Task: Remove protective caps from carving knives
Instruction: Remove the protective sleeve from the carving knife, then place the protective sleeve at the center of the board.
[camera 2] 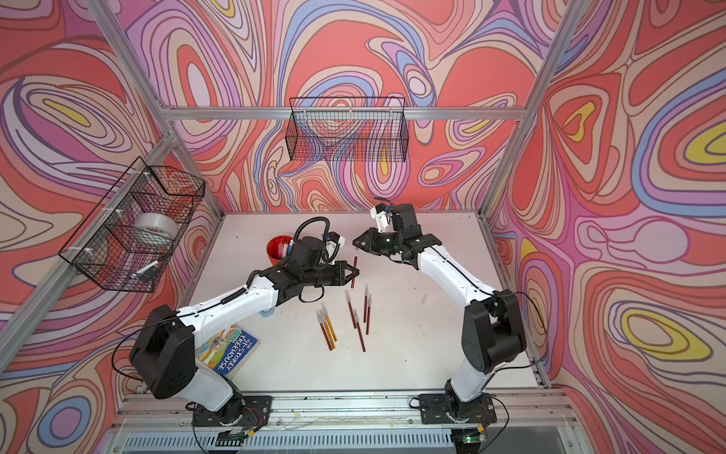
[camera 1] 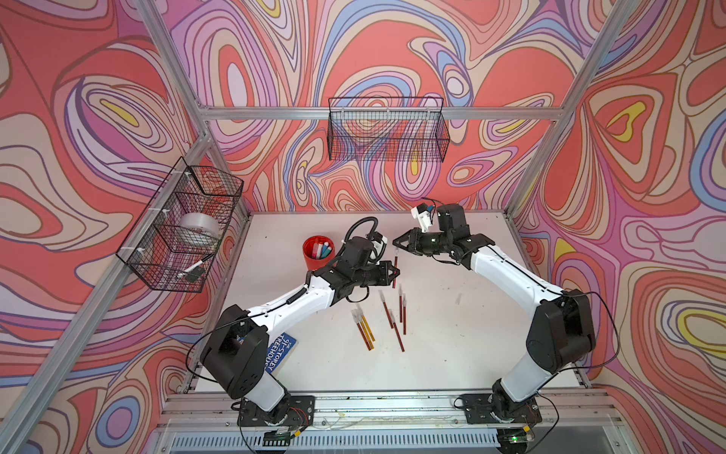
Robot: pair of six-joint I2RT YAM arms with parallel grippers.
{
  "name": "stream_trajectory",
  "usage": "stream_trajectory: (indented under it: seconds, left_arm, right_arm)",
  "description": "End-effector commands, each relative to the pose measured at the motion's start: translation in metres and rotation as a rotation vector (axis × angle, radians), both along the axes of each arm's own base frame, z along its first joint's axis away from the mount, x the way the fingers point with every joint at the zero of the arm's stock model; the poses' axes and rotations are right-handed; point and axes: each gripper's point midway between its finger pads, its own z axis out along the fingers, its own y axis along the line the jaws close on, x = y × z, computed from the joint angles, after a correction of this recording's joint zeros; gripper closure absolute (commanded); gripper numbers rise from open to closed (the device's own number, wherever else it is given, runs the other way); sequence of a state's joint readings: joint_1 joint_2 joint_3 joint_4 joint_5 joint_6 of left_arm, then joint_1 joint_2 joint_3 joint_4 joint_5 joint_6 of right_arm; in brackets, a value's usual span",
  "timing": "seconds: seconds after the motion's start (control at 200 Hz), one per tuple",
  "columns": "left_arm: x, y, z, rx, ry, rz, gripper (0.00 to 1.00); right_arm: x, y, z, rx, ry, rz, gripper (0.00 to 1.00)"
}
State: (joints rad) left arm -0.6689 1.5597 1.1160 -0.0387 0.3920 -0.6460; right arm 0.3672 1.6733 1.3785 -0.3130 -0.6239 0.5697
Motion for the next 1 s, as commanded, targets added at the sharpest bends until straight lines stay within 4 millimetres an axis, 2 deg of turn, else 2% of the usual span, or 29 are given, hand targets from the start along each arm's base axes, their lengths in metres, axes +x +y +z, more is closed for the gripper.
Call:
stream_trajectory:
  seconds: [0.0,0.055,0.2,0.406,0.606,0.726,0.796,0.876,0.946,0.997]
  left_arm:
    - [-0.008,0.004,0.002,0.016,-0.007,-0.012,1.0]
    - [-0.009,0.004,0.003,0.016,-0.008,-0.015,1.0]
    - [-0.01,0.007,-0.001,0.029,-0.001,-0.01,1.0]
    - [-0.015,0.014,-0.009,0.046,0.006,0.002,1.0]
    - [-0.02,0.019,-0.021,0.06,0.033,0.011,1.0]
    - [-0.018,0.022,-0.035,0.1,0.062,0.03,1.0]
    - [-0.014,0.021,-0.045,0.138,0.094,0.037,1.0]
    - [-0.008,0.019,-0.054,0.178,0.119,0.038,1.0]
    - [-0.001,0.019,-0.058,0.208,0.125,0.052,1.0]
    - [0.006,0.02,-0.061,0.232,0.127,0.068,1.0]
  right_arm:
    - [0.002,-0.001,0.004,-0.003,-0.011,-0.002,0.93]
    - [0.001,-0.002,0.006,-0.006,-0.016,-0.003,1.0]
    - [0.006,-0.005,0.014,-0.033,-0.033,-0.024,1.0]
    - [0.025,-0.012,0.04,-0.066,-0.081,-0.071,1.0]
    - [0.051,-0.032,0.067,-0.075,-0.151,-0.149,1.0]
    - [0.057,-0.052,0.073,-0.141,-0.187,-0.222,1.0]
    - [0.056,-0.069,0.069,-0.219,-0.205,-0.279,1.0]
    - [0.048,-0.085,0.055,-0.301,-0.198,-0.327,1.0]
    - [0.037,-0.098,0.03,-0.368,-0.154,-0.349,1.0]
    - [0.027,-0.107,0.004,-0.421,-0.1,-0.356,1.0]
